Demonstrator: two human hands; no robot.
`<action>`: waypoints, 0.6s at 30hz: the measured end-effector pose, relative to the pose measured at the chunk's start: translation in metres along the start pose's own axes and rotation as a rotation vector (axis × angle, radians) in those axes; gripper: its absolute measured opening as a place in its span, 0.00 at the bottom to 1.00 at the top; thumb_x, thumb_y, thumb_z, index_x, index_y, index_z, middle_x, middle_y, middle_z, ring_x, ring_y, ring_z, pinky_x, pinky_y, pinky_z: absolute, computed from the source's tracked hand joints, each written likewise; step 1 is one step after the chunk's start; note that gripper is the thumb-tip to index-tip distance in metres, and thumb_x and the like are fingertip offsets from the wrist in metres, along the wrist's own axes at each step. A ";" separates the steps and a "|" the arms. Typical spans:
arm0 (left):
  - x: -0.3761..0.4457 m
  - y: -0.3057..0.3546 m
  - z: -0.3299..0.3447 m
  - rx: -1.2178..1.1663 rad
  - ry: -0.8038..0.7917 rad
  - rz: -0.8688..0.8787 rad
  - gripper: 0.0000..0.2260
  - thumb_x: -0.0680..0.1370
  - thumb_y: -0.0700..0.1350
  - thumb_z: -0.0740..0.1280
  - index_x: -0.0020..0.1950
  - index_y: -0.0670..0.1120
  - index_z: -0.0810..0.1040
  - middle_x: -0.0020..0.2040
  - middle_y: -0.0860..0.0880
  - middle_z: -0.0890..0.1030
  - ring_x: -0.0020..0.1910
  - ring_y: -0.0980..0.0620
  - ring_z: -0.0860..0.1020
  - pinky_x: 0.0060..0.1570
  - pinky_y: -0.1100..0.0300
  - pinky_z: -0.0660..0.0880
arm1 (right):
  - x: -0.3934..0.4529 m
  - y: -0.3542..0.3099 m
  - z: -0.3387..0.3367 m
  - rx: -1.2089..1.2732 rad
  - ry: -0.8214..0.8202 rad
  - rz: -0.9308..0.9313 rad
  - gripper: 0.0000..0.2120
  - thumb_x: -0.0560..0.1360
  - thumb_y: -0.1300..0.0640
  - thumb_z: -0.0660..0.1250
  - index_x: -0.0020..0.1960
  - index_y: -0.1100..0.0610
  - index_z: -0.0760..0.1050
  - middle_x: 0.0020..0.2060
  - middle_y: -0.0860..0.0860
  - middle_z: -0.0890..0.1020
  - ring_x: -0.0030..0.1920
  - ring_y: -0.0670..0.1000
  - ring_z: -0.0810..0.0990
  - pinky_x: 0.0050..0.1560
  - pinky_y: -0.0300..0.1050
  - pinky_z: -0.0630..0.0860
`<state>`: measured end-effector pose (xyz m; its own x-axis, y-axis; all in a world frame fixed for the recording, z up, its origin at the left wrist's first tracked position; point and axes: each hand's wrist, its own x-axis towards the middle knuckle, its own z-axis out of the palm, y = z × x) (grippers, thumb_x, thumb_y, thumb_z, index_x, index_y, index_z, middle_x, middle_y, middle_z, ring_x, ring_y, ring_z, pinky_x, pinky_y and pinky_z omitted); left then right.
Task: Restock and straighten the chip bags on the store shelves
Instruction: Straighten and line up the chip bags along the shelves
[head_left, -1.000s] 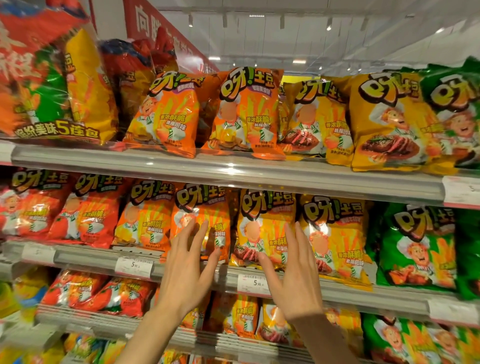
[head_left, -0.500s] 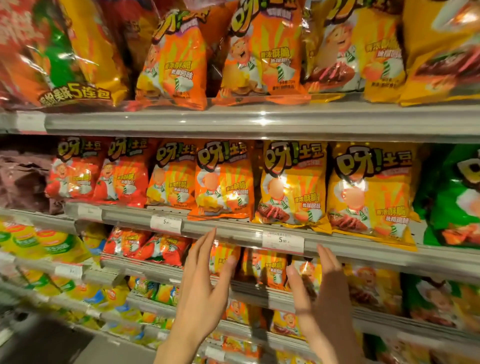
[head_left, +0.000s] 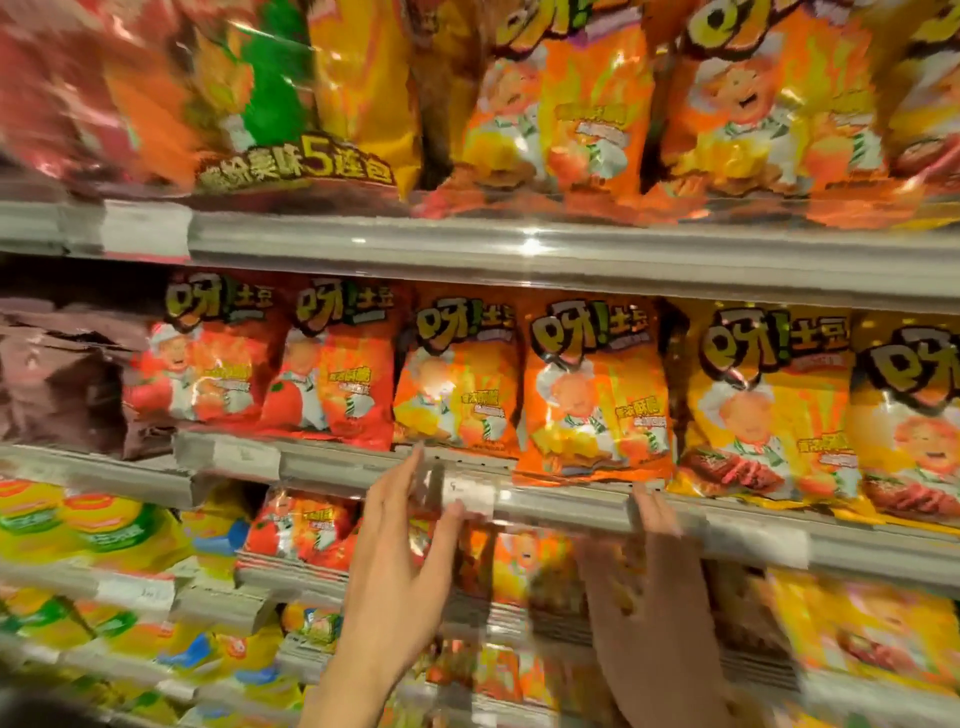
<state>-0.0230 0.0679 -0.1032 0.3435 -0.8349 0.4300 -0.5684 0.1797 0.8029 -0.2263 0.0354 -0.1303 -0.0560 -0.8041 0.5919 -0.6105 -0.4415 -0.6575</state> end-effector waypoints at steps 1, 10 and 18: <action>0.012 -0.014 -0.017 -0.004 0.008 0.016 0.24 0.79 0.61 0.62 0.75 0.70 0.59 0.68 0.72 0.64 0.67 0.75 0.62 0.66 0.59 0.66 | 0.002 -0.016 0.017 -0.004 0.023 0.010 0.34 0.77 0.36 0.59 0.75 0.55 0.65 0.70 0.56 0.73 0.69 0.58 0.73 0.67 0.60 0.71; 0.099 -0.099 -0.141 0.081 0.032 0.122 0.26 0.80 0.59 0.64 0.75 0.66 0.59 0.70 0.65 0.62 0.65 0.72 0.60 0.61 0.68 0.60 | 0.032 -0.137 0.146 -0.146 -0.061 -0.073 0.32 0.77 0.40 0.62 0.75 0.58 0.66 0.71 0.56 0.73 0.73 0.58 0.70 0.71 0.55 0.68; 0.154 -0.147 -0.218 0.295 0.187 0.246 0.25 0.79 0.56 0.62 0.76 0.53 0.66 0.68 0.46 0.67 0.68 0.48 0.67 0.66 0.54 0.65 | 0.062 -0.225 0.213 -0.126 -0.130 -0.257 0.30 0.79 0.43 0.64 0.77 0.48 0.60 0.73 0.49 0.68 0.73 0.49 0.66 0.73 0.49 0.65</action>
<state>0.2763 0.0258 -0.0648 0.2855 -0.6719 0.6834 -0.8303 0.1827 0.5265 0.0757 0.0005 -0.0446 0.2093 -0.7201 0.6615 -0.6852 -0.5907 -0.4261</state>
